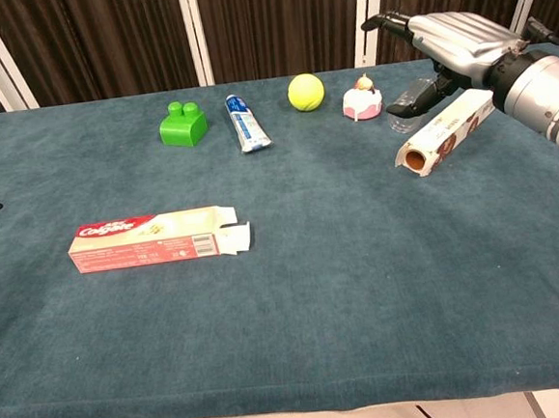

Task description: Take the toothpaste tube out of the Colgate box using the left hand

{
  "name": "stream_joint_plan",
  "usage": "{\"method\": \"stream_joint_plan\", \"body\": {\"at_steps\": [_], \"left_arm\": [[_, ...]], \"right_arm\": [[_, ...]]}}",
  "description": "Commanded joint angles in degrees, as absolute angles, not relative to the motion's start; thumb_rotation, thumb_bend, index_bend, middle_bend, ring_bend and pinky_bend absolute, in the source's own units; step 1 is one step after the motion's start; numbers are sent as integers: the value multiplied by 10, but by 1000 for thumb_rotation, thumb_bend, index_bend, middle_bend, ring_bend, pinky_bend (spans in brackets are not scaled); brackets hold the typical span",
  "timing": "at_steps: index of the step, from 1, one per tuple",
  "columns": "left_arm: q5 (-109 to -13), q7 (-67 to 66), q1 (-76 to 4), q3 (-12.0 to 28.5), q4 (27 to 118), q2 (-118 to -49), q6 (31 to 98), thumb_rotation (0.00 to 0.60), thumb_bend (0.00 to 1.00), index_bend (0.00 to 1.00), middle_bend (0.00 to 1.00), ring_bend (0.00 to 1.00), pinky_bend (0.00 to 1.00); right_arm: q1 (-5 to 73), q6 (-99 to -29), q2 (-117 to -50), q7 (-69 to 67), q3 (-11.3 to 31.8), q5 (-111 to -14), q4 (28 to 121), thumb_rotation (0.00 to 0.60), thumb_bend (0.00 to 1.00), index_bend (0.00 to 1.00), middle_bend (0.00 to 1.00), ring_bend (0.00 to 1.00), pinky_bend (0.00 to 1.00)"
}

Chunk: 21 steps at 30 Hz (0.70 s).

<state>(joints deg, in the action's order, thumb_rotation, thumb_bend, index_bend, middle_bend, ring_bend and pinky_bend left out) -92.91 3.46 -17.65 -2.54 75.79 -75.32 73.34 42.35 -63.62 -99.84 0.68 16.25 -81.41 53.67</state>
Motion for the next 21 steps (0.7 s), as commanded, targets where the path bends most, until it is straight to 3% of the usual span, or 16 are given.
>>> {"method": "stream_joint_plan", "body": {"at_steps": [1, 14, 21], "left_arm": [[-926, 33, -177, -26, 761, -752, 731, 600, 312, 141, 118, 122, 430], [-924, 35, -178, -29, 766, -749, 730, 600, 312, 141, 119, 122, 431], [-920, 26, -182, -23, 770, -752, 731, 600, 312, 114, 110, 123, 432]], "right_arm": [[426, -638, -1002, -2, 159, -813, 529, 600, 196, 118, 58, 76, 208], [422, -659, -997, -12, 139, -823, 523, 600, 196, 125, 63, 76, 208], [393, -688, -963, 14, 133, -815, 581, 600, 196, 125, 64, 76, 210]]}}
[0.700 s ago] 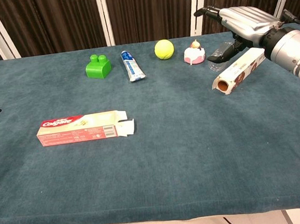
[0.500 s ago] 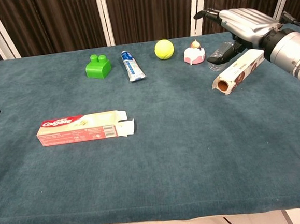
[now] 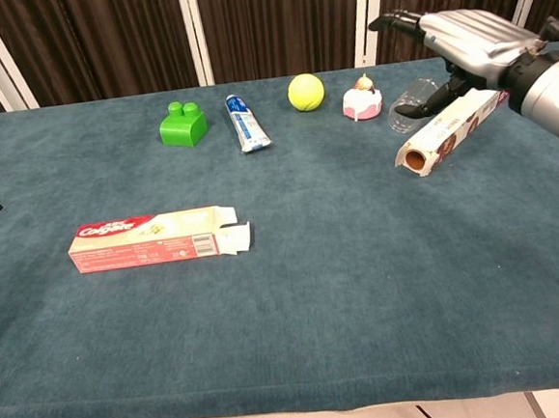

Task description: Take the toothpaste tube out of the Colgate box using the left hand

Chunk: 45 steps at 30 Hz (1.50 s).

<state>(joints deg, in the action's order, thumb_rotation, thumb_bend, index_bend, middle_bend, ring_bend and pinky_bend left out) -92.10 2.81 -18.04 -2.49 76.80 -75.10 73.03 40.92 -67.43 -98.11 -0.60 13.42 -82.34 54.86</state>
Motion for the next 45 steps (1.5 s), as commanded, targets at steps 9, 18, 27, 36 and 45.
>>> {"method": "stream_joint_plan", "body": {"at_steps": [9, 18, 27, 36, 45], "left_arm": [[-906, -22, -190, -12, 836, -722, 721, 600, 312, 92, 89, 174, 454], [-835, -166, -213, 19, 956, -697, 676, 600, 311, 47, 61, 438, 621], [-668, -300, -272, 68, 990, -737, 601, 600, 295, 73, 83, 855, 941], [-579, -430, -303, 83, 979, -822, 653, 600, 290, 170, 190, 996, 1000], [-508, -480, -344, 88, 945, -864, 635, 600, 291, 181, 203, 1000, 1000]], "right_arm": [[279, -759, -815, 67, 89, -800, 832, 600, 196, 120, 68, 76, 215], [150, -854, -706, 117, -10, -838, 946, 600, 196, 83, 68, 76, 215], [89, -897, -681, 90, -65, -908, 922, 600, 196, 70, 68, 76, 215], [59, -933, -686, 56, -80, -971, 882, 600, 196, 79, 68, 76, 215], [44, -942, -687, 55, -96, -1024, 857, 600, 196, 95, 68, 76, 215]]}}
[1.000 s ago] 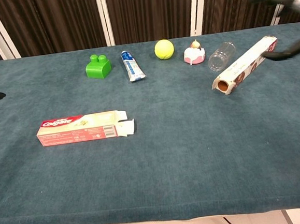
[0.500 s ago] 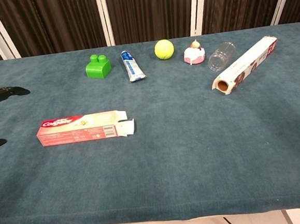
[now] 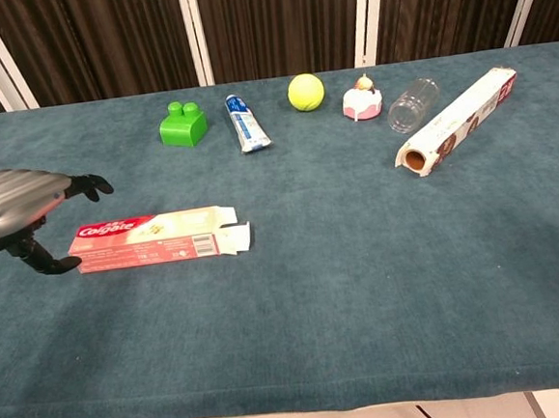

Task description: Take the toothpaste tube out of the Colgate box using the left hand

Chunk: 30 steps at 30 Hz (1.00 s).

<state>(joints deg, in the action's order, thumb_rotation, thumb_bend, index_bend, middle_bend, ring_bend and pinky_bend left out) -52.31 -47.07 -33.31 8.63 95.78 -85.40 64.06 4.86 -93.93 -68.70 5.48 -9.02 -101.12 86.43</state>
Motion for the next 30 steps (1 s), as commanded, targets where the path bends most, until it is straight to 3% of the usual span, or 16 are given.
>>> {"method": "stream_joint_plan", "body": {"at_steps": [1, 21, 30], "left_arm": [[-502, -481, -348, 89, 940, -866, 635, 600, 290, 181, 204, 1000, 1000], [-456, -451, -368, 78, 884, -887, 620, 600, 289, 252, 302, 1000, 1000], [-458, -426, -371, 74, 859, -900, 616, 600, 290, 412, 472, 1000, 1000]], "right_arm": [[42, -942, -687, 55, -97, -1029, 854, 600, 196, 97, 68, 76, 215], [32, -922, -685, 70, -98, -1057, 847, 600, 196, 120, 68, 76, 215], [32, -910, -680, 72, -95, -1058, 851, 600, 196, 128, 68, 76, 215]]}}
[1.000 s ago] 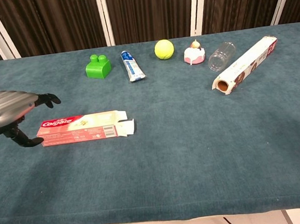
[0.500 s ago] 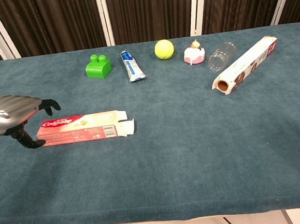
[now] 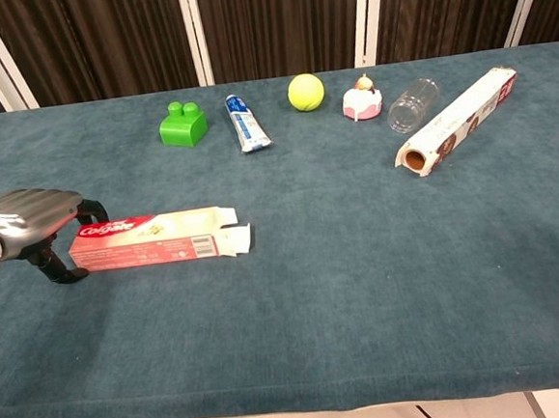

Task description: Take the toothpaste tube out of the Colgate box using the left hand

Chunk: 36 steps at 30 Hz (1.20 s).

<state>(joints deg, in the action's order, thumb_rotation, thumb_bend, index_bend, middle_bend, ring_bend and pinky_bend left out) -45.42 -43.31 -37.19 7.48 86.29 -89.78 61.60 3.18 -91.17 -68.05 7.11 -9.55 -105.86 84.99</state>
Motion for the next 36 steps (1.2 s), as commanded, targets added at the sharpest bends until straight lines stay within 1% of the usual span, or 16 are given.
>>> {"method": "stream_joint_plan", "body": {"at_steps": [1, 6, 10, 12, 19, 25, 36], "left_arm": [[-460, -421, -371, 73, 858, -900, 617, 600, 291, 437, 496, 1000, 1000], [-475, -400, -367, 72, 866, -893, 621, 600, 302, 539, 579, 1000, 1000], [-483, -411, -365, 68, 897, -870, 638, 600, 304, 601, 633, 1000, 1000], [-480, -425, -366, 67, 913, -860, 646, 600, 304, 612, 644, 1000, 1000], [-458, -564, -378, 58, 1009, -796, 729, 600, 305, 639, 666, 1000, 1000], [-435, -657, -389, 55, 1068, -753, 785, 600, 306, 645, 674, 1000, 1000], [-399, -731, -405, 55, 1141, -691, 833, 600, 307, 646, 675, 1000, 1000]], "right_arm": [[32, -908, -680, 73, -94, -1058, 851, 600, 196, 129, 68, 76, 215], [32, -901, -678, 75, -94, -1059, 854, 600, 196, 130, 68, 76, 215], [32, -895, -676, 79, -91, -1057, 857, 600, 196, 130, 68, 76, 215], [32, -893, -676, 79, -91, -1057, 858, 600, 196, 130, 68, 76, 215], [34, -884, -671, 78, -91, -1058, 862, 600, 196, 131, 68, 76, 215], [35, -879, -667, 74, -90, -1059, 865, 600, 196, 131, 68, 76, 215], [38, -870, -662, 71, -89, -1059, 869, 600, 196, 131, 68, 76, 215]]}}
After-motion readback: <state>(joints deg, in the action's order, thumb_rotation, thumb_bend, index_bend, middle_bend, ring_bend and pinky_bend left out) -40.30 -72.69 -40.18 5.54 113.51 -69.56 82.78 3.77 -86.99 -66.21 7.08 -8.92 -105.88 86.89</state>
